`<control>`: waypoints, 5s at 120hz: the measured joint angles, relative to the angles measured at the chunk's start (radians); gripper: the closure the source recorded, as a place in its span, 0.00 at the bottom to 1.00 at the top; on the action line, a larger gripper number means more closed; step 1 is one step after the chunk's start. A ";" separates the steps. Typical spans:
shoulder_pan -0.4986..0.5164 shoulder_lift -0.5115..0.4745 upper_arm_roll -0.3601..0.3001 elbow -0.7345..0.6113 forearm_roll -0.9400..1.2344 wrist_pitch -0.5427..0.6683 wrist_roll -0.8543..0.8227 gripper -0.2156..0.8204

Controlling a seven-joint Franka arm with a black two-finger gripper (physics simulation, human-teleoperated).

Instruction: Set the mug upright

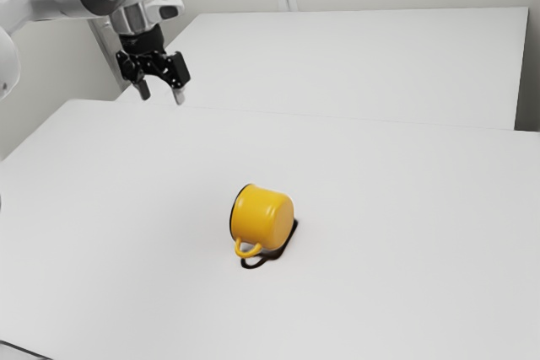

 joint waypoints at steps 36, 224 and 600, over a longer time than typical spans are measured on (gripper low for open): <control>-0.049 -0.052 0.035 -0.160 -0.045 0.154 0.038 0.22; -0.191 0.079 0.342 -0.584 -0.945 0.140 0.318 0.22; -0.330 -0.055 0.109 -0.658 0.215 0.697 0.008 0.97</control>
